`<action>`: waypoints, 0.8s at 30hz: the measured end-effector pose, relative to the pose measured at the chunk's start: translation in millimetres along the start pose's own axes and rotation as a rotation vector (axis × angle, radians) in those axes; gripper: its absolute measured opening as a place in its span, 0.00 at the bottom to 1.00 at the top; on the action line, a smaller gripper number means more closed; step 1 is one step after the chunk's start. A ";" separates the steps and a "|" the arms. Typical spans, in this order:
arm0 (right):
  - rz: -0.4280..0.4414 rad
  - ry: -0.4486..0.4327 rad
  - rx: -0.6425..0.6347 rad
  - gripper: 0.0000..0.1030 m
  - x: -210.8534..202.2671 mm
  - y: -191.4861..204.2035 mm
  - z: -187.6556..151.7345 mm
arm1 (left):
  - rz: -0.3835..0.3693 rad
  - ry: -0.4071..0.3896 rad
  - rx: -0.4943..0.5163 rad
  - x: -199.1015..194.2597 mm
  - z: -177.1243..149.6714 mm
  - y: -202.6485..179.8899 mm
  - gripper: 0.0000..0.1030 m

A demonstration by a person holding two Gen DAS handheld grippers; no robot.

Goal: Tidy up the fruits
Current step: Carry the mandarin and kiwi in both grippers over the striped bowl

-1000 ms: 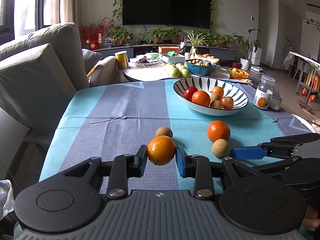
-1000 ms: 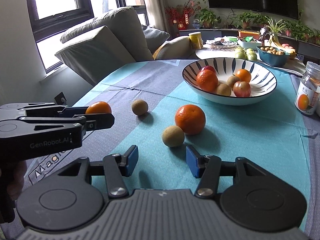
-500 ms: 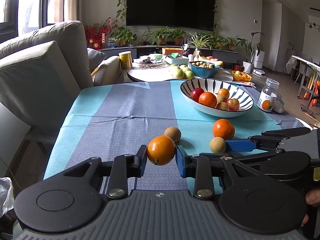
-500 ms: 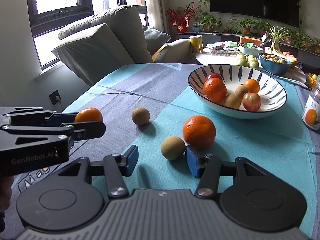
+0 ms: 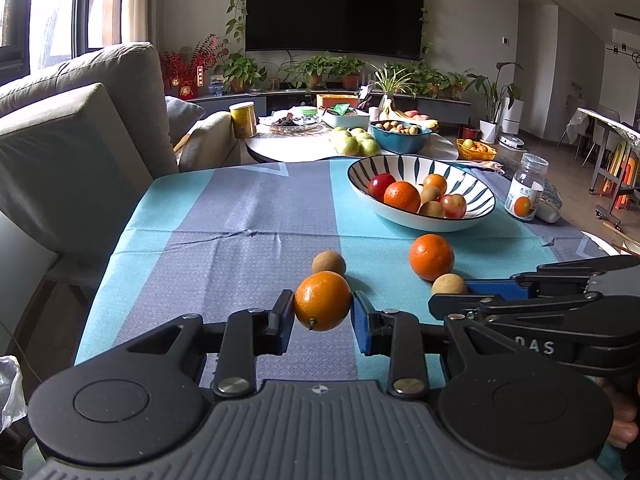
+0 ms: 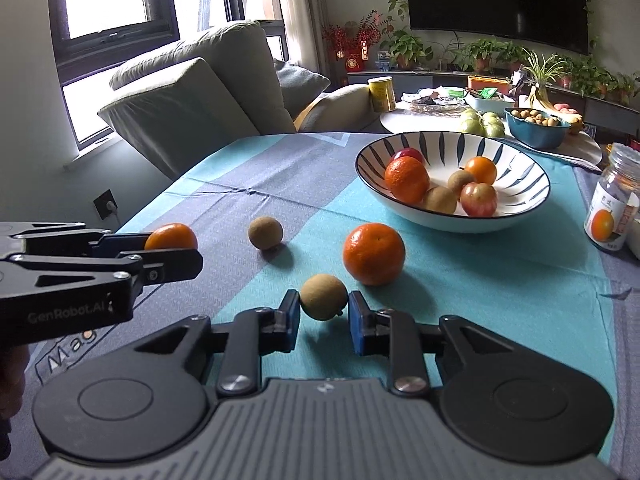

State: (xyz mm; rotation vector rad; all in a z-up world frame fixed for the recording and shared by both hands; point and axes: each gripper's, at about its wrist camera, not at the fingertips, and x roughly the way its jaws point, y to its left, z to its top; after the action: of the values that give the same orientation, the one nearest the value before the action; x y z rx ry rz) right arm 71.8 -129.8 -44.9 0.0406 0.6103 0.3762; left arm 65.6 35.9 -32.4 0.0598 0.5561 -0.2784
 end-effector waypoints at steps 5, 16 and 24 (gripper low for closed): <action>-0.015 -0.043 0.016 0.76 -14.7 -9.9 6.2 | -0.020 -0.007 0.025 -0.3 5.0 -12.7 0.28; -0.065 -0.129 0.068 0.76 -28.7 -44.7 26.5 | -0.074 -0.015 0.057 26.9 32.1 -42.6 0.28; -0.073 -0.155 0.097 0.76 -16.2 -68.5 42.3 | -0.078 -0.026 0.092 55.5 58.1 -59.8 0.28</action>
State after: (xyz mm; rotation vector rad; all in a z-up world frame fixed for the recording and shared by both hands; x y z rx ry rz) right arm 106.3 -196.3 -11.3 0.1382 0.4750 0.2694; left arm 123.9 -42.8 -11.3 0.1238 0.5202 -0.3805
